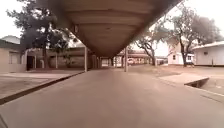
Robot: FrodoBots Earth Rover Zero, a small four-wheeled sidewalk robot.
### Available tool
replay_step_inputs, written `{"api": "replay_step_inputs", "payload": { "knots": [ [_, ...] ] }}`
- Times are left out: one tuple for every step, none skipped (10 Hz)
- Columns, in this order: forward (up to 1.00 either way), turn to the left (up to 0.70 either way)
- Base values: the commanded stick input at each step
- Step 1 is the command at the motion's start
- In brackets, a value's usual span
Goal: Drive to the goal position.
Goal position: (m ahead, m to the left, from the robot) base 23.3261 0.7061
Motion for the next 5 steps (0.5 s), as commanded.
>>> {"api": "replay_step_inputs", "payload": {
  "knots": [
    [0.70, 0.00],
    [0.70, 0.00],
    [0.70, 0.00],
    [0.70, 0.00],
    [0.70, 0.00]
  ]
}}
